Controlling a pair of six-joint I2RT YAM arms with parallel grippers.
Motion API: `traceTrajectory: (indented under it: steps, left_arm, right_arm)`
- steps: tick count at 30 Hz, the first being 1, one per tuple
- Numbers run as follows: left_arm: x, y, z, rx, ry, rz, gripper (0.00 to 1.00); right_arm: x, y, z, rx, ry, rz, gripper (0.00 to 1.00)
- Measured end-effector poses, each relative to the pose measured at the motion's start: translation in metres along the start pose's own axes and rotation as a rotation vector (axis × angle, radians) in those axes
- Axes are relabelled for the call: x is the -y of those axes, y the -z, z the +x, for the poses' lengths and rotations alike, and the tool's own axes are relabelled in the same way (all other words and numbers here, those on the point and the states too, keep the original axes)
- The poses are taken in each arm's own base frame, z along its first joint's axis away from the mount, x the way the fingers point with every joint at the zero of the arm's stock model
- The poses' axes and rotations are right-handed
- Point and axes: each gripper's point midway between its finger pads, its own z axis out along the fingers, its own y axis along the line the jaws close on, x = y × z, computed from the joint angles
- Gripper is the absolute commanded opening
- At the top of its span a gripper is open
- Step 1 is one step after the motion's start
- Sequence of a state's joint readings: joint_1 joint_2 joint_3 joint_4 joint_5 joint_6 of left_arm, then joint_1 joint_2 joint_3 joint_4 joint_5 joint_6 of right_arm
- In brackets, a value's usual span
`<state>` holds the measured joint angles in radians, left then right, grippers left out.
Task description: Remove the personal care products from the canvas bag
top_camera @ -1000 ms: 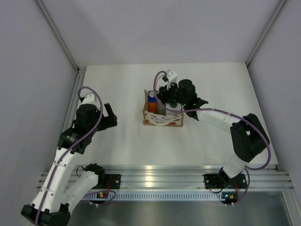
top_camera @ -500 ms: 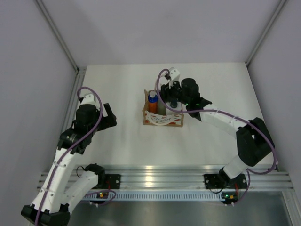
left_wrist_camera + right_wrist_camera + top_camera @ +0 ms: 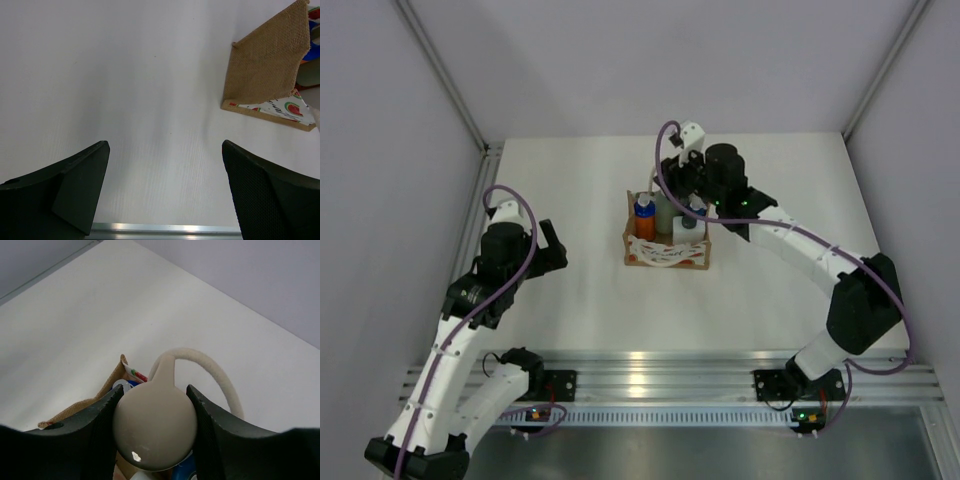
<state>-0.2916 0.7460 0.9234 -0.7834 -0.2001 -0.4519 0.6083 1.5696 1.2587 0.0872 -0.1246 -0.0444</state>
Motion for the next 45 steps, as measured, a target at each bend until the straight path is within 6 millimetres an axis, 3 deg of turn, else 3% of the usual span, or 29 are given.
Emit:
traceTrajectory:
  steps: [15,23,27,33,37,45]
  left_arm:
    - [-0.001,0.003,-0.002,0.017,0.01,-0.001,0.98]
    - [-0.001,0.004,-0.002,0.02,0.013,-0.003,0.98]
    - [-0.002,0.006,-0.004,0.031,0.016,-0.004,0.98]
    - [-0.003,0.006,-0.004,0.033,0.017,-0.005,0.98]
    - [-0.003,0.006,-0.004,0.033,0.017,-0.005,0.98]
    - [-0.003,0.006,-0.005,0.035,0.02,-0.009,0.98]
  right_arm:
    - [0.021,0.023,-0.079,0.045,0.031,0.119,0.0]
    - [0.045,0.064,-0.113,0.088,0.013,0.237,0.0]
    - [0.076,0.089,-0.119,0.102,-0.018,0.341,0.0]
    - [0.123,0.129,-0.11,0.1,-0.046,0.507,0.0]
    - [0.144,0.144,-0.096,0.08,-0.058,0.589,0.0]
    - [0.153,0.148,-0.016,-0.035,-0.071,0.644,0.0]
